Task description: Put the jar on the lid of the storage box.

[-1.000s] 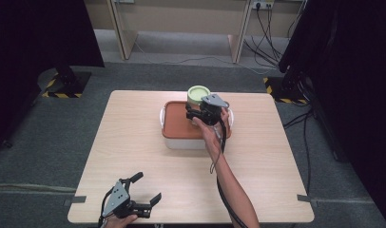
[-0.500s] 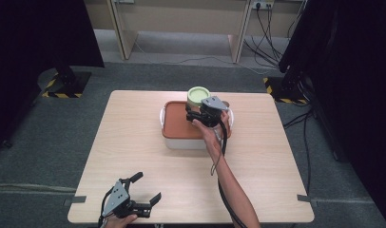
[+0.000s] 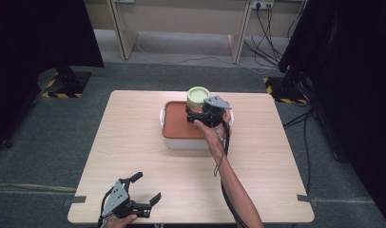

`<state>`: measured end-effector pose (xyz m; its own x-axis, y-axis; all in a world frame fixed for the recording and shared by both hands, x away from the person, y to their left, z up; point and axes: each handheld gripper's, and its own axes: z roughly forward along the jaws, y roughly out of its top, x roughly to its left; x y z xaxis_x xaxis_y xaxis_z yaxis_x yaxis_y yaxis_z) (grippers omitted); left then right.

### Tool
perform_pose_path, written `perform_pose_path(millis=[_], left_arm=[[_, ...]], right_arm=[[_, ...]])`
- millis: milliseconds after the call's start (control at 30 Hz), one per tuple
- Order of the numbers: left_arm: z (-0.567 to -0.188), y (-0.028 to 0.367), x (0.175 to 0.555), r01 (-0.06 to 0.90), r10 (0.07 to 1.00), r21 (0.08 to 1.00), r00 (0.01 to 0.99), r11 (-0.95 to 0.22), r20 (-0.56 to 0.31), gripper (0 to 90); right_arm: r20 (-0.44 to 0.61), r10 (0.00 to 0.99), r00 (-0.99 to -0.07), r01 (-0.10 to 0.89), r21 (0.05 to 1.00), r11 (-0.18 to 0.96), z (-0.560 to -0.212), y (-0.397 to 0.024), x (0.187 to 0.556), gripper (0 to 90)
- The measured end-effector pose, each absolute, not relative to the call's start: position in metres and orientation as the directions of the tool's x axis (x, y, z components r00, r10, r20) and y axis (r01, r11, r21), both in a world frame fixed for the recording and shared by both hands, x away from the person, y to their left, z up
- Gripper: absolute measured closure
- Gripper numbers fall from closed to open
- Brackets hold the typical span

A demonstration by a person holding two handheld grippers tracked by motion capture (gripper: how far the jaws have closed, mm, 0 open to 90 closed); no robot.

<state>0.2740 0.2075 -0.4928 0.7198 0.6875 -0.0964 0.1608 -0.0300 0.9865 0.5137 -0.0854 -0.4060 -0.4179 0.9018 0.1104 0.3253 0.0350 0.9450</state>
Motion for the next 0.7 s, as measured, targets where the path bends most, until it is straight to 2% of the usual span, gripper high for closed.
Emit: perform_pose_path(millis=[700], left_arm=[[-0.493, 0.207, 0.274, 0.161, 0.688, 0.986, 0.720, -0.033, -0.094, 0.2]], right_arm=[[0.116, 0.897, -0.426, 0.293, 0.956, 0.015, -0.403, -0.094, 0.498, 0.5]])
